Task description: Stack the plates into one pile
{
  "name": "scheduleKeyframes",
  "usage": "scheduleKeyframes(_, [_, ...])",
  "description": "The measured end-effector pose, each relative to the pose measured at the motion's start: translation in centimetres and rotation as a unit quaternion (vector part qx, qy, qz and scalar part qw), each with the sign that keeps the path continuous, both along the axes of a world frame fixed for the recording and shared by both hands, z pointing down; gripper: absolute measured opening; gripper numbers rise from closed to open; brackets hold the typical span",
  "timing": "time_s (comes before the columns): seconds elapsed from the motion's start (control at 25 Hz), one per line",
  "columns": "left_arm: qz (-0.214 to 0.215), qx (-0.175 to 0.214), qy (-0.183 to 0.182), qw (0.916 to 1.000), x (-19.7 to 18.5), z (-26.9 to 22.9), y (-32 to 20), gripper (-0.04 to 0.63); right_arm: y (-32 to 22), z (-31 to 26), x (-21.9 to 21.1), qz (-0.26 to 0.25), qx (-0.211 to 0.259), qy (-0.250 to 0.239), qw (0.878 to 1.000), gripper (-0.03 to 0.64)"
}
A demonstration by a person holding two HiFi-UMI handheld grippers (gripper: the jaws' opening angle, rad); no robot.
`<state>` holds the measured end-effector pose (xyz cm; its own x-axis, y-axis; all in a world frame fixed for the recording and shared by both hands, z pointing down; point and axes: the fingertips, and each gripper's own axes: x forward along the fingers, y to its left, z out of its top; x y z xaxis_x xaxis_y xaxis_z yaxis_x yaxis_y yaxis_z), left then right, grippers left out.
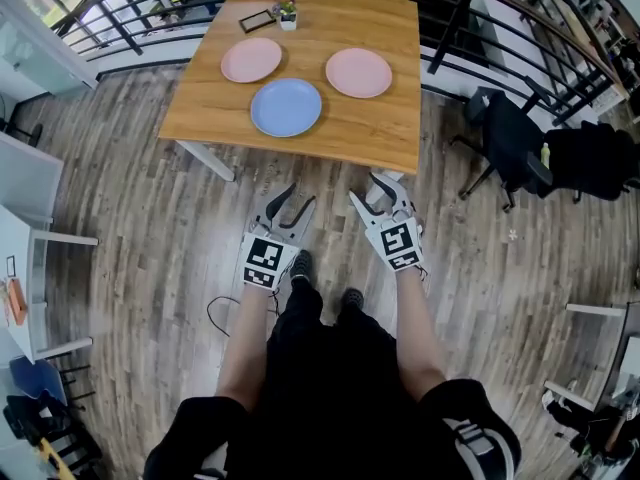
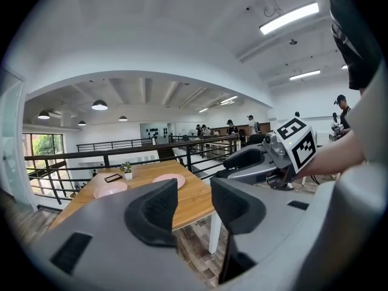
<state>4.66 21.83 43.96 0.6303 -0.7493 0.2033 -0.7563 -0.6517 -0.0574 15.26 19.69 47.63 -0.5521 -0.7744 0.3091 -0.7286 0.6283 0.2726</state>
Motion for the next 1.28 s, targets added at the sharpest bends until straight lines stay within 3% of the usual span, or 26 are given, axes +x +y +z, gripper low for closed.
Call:
scheduleKeyframes(0.44, [0.009, 0.003, 0.005, 0.9999, -3.0, -0.2, -4.0, 0.171, -3.6, -0.2, -3.2, 0.011, 0.0, 0.0, 1.0, 0.213])
scheduleKeyframes(1.28, [0.033, -0.008, 0.04, 0.9986, -5.3, -0.5, -11.3, 0.17, -9.9, 0.0, -4.6, 0.056, -0.003, 0.013, 0.998, 0.21])
